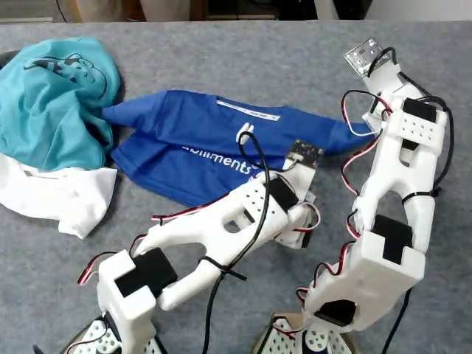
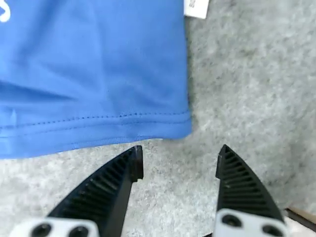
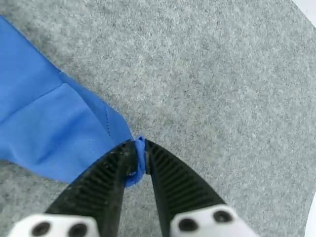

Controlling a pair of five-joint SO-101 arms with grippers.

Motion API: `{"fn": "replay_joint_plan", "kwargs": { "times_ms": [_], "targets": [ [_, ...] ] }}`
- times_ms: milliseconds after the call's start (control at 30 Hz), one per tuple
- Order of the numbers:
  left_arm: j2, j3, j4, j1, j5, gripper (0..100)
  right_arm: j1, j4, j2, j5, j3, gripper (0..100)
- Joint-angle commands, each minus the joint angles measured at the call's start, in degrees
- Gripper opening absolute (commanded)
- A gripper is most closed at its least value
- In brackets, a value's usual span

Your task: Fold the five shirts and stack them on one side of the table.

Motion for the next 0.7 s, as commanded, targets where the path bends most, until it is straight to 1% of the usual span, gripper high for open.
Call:
{"fn": "replay_joint_plan", "kwargs": {
  "times_ms": [0,67,167,300,400,500,667],
  "targets": [
    [-1.19,-0.97,-4.92,0.18,-0.79,24,1.10,0.35,-0.22,0.09,-2.68,0.2],
    [0.66,-0.44,-8.09,0.09,-0.35,24,1.10,0.35,-0.22,0.09,-2.68,0.2],
    [4.53,-0.35,-10.29,0.00,-0.35,24,1.10,0.35,-0.22,0.09,-2.68,0.2],
    [9.27,-0.70,-10.46,-0.62,-0.35,24,1.10,0.35,-0.22,0.09,-2.68,0.2],
    [9.54,-1.67,-9.49,-1.93,-0.35,24,1.10,0.35,-0.22,0.09,-2.68,0.2],
    [9.54,-2.11,-8.09,-2.20,-1.05,17,1.10,0.35,-0.22,0.09,-2.68,0.2],
    [9.80,-2.11,-8.00,-0.88,-8.00,5,1.10,0.35,-0.22,0.09,-2.68,0.2]
  ]
}}
